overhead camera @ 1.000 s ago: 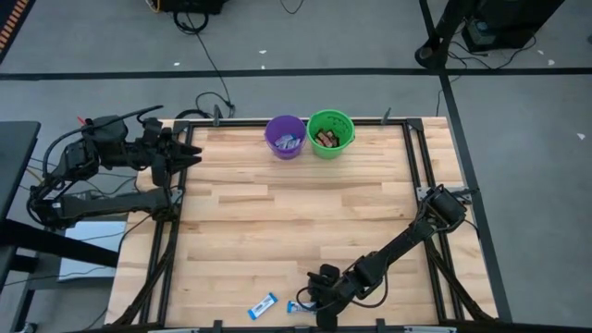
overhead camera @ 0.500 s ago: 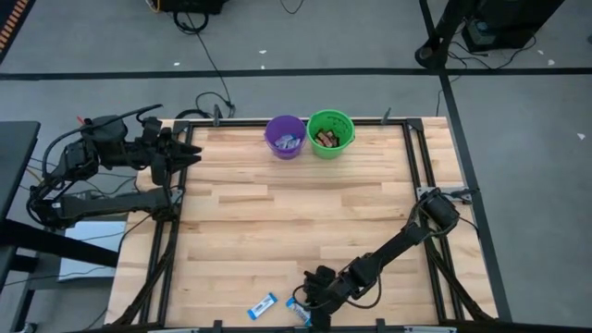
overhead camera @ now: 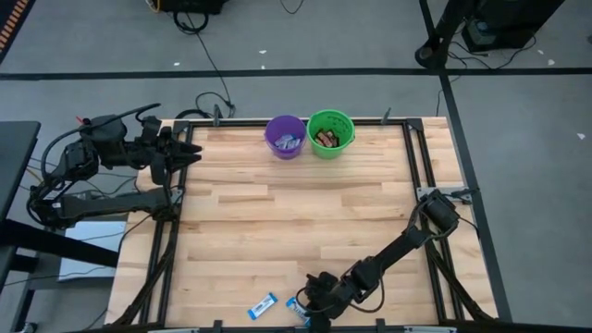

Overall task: Sort candy by brand, put in halloween buckets
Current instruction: Put the white chocolate bar into the purple bucket

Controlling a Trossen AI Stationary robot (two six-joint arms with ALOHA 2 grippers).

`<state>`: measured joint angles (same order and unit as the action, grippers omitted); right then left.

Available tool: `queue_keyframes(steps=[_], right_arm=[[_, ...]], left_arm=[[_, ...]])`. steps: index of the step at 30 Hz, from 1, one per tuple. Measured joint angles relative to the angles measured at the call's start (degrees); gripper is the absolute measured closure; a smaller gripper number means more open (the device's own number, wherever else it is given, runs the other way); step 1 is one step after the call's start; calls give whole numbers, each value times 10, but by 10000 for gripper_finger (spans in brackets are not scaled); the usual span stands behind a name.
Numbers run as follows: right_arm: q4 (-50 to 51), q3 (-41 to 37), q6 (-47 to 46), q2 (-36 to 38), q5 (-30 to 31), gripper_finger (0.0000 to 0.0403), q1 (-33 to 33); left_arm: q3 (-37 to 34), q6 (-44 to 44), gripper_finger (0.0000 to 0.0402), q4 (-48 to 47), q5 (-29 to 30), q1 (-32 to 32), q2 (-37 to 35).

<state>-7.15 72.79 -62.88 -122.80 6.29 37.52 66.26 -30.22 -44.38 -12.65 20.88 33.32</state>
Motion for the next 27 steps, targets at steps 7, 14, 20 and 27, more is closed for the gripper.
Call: queue_keyframes(steps=[7, 14, 20, 27], right_arm=[[-11, 0, -6, 0, 0, 279, 4], [3, 0, -5, 0, -14, 279, 7], [-8, 0, -8, -7, -19, 286, 7], [-22, 19, -7, -29, -33, 376, 6]], left_arm=[[0, 1, 199, 0, 0, 0, 0], [0, 3, 199, 10, 3, 0, 0], [0, 13, 199, 17, 16, 0, 0], [0, 12, 199, 17, 17, 0, 0]])
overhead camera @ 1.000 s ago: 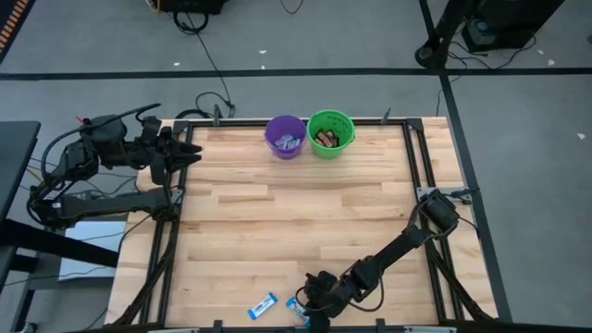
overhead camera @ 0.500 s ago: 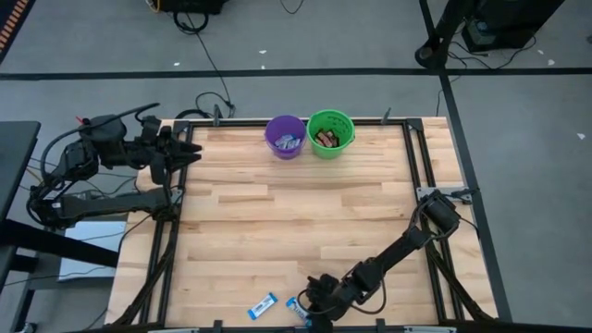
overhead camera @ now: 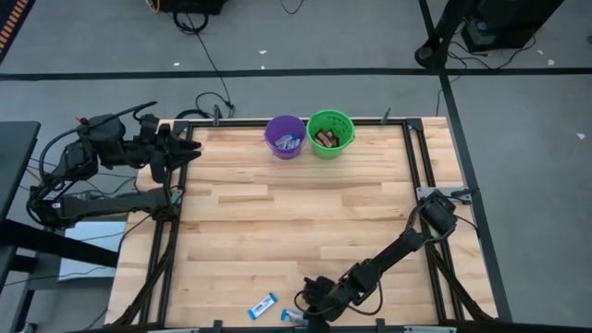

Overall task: Sort candy by brand, put in halloween buckets
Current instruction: Put the white chocolate bar into the purple bucket

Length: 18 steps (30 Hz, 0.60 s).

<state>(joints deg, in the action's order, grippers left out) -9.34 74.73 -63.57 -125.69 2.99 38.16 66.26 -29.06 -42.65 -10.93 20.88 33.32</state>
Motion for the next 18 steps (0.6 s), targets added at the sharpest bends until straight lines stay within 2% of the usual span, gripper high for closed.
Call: queue_keyframes(steps=[2, 15, 18], right_arm=[[24, 9, 15, -1, -2, 392, -3], [65, 11, 61, 4, -16, 400, -52], [85, 11, 70, 11, 0, 400, -64]], left_arm=[[0, 0, 199, 0, 0, 0, 0], [0, -1, 199, 0, 9, 0, 1], [0, -2, 199, 0, 9, 0, 1]])
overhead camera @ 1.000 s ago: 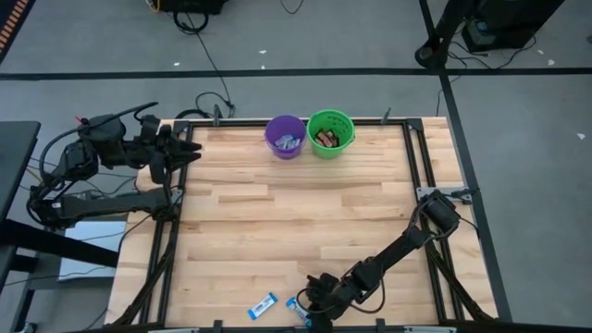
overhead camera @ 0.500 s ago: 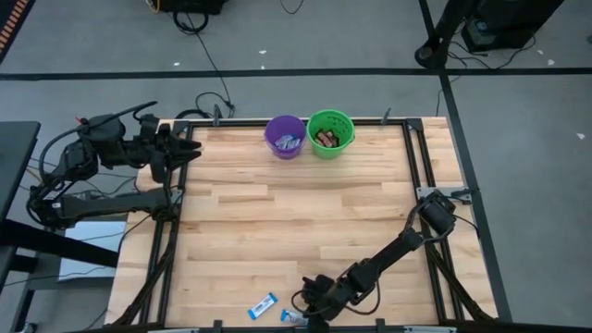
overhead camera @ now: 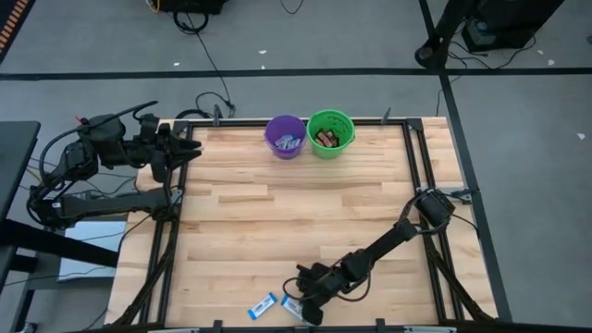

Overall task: Sort candy by brand, put in halloween buckets
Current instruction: Put the white chocolate bar into the purple bucket

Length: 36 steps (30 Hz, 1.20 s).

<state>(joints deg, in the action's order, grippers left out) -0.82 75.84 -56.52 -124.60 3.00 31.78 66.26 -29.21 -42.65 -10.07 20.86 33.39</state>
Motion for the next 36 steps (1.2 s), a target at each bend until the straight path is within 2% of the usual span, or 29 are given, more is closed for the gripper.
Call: queue_keyframes(steps=[8, 15, 24, 36], right_arm=[[26, -3, 31, 26, 23, 384, -20], [0, 2, 25, 37, 4, 391, -11], [-124, 21, 32, 38, -65, 398, -10], [-97, 8, 16, 37, -131, 399, 0]], left_arm=[[0, -11, 199, 0, -9, 0, 0], [0, -6, 199, 0, -13, 0, 0], [0, 6, 199, 0, -13, 0, 0], [0, 8, 199, -1, -13, 0, 0]])
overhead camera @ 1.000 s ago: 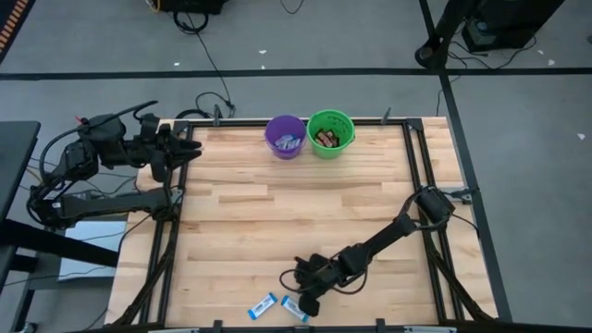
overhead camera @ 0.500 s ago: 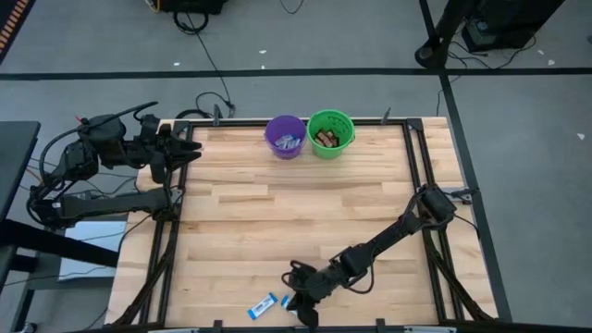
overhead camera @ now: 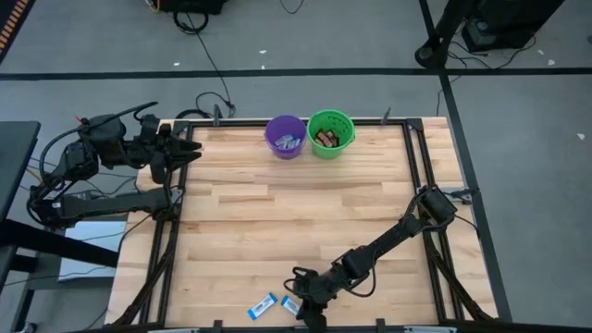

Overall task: Sort candy by brand, put in halloween buckets
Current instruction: Put the white chocolate bar into the purple bucket

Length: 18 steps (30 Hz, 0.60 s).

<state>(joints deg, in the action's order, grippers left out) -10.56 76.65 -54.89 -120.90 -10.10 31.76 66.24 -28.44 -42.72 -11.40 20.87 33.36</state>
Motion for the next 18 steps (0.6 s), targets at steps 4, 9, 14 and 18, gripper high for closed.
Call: queue_keyframes(steps=[4, 9, 14, 18], right_arm=[[-3, 0, 0, 0, -18, 400, 0], [-19, 0, 3, -12, -23, 400, -5], [-59, 1, -10, -39, -20, 400, -8], [-50, 5, -10, -37, -3, 400, -8]], left_arm=[[0, 0, 199, 0, 0, 0, 0], [0, 9, 199, 0, 0, 0, 0], [0, 9, 199, 0, 0, 0, 0], [0, 8, 199, 0, 0, 0, 0]])
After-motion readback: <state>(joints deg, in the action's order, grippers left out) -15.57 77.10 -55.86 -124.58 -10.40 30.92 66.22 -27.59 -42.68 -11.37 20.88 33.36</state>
